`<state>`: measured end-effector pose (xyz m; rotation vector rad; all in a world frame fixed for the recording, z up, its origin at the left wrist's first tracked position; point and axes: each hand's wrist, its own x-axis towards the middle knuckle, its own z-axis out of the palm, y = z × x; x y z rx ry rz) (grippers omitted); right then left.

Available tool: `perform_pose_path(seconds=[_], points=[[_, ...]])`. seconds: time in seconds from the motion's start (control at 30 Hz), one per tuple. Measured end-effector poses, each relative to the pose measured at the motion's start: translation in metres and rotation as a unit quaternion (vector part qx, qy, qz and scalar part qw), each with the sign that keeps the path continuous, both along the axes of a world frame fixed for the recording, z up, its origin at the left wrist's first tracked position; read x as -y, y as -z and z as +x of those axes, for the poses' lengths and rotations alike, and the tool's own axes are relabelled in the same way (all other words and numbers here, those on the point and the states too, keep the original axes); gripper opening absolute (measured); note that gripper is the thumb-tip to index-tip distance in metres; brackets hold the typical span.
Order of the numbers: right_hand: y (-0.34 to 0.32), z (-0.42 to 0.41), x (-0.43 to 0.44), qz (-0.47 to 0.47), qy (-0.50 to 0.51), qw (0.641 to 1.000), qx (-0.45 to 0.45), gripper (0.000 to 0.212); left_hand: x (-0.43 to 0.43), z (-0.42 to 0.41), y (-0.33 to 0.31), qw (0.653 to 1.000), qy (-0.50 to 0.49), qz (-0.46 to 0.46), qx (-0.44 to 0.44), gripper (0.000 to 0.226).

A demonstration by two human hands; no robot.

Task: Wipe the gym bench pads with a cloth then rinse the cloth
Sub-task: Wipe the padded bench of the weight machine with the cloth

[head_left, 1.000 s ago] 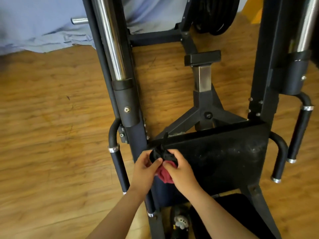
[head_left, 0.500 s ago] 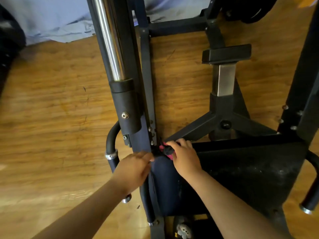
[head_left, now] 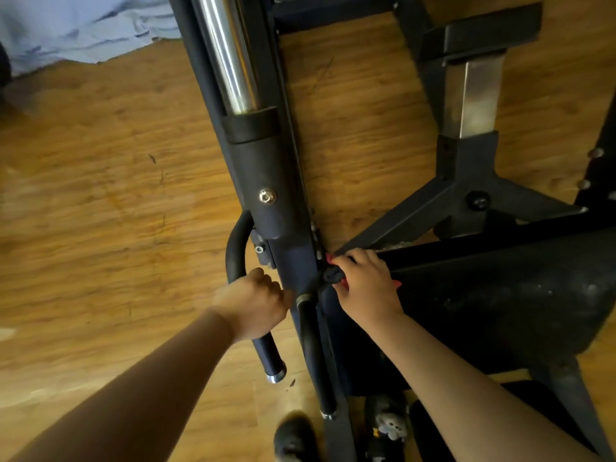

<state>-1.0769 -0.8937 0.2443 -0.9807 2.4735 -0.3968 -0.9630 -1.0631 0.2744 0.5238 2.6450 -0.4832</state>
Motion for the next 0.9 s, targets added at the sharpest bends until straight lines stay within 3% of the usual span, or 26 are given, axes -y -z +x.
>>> perform_pose_path(seconds=[0.13,0.37,0.53,0.77,0.9], points=[[0.008,0.0,0.008,-0.034,0.015,0.999,0.006,0.037,0.001,0.005,0.009,0.999,0.008,0.014,-0.034,0.025],[0.004,-0.004,0.005,-0.05,-0.084,0.995,0.017,0.037,-0.001,0.004,0.01,0.999,-0.001,0.002,-0.048,0.025],[0.009,-0.022,-0.013,-0.042,0.029,0.998,-0.031,0.03,0.001,0.003,0.012,0.997,0.007,0.023,-0.069,0.021],[0.002,0.003,0.017,-0.049,-0.074,0.996,0.01,0.03,0.002,0.005,0.022,0.984,0.009,0.063,-0.167,0.05],[0.003,-0.028,-0.018,-0.02,0.023,0.999,-0.045,0.03,0.001,0.006,0.022,0.981,0.011,0.063,-0.185,0.049]])
